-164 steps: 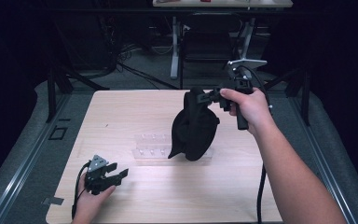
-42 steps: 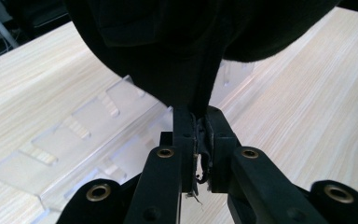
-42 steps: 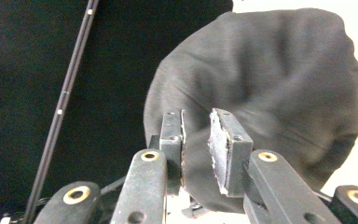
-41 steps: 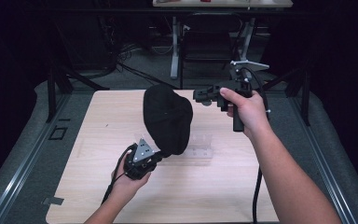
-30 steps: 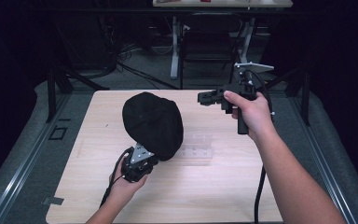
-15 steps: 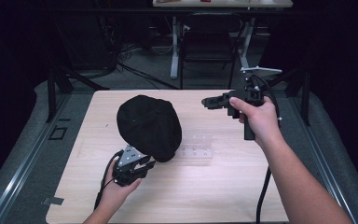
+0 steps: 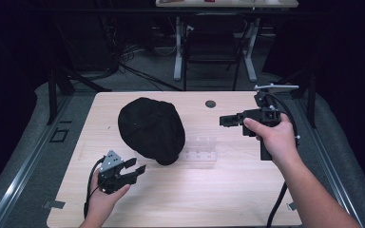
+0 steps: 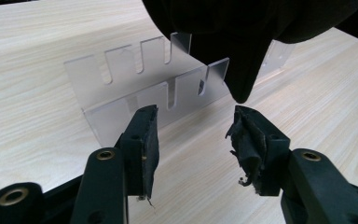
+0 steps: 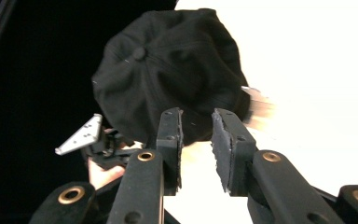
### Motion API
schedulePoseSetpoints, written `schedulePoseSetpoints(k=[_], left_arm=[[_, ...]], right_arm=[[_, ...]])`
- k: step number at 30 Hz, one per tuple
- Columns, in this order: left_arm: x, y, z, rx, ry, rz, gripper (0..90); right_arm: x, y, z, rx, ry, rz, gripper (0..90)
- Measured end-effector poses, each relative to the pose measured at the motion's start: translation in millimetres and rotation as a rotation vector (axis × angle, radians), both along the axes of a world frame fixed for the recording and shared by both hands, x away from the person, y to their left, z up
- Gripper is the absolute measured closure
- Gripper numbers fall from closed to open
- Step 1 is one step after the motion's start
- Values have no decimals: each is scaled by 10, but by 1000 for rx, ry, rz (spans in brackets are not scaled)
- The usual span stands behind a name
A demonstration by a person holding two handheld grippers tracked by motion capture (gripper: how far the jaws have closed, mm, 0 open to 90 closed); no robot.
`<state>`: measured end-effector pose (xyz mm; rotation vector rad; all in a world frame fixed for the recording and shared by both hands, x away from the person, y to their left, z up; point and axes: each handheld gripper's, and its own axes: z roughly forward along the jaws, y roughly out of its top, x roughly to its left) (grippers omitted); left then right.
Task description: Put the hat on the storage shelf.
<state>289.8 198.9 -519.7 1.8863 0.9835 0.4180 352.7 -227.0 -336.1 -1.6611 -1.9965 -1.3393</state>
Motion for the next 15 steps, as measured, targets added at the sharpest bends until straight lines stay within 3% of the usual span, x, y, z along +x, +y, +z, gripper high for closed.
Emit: schedulePoseSetpoints(k=[7,15], left_arm=[[6,64,-119,29,28,16,493],[9,76,-168,25,39,35,485]], right_arm=[[-168,-64,-204,-57,-37,-22,719],[-325,-84,-460,-137,-63,-35,715]])
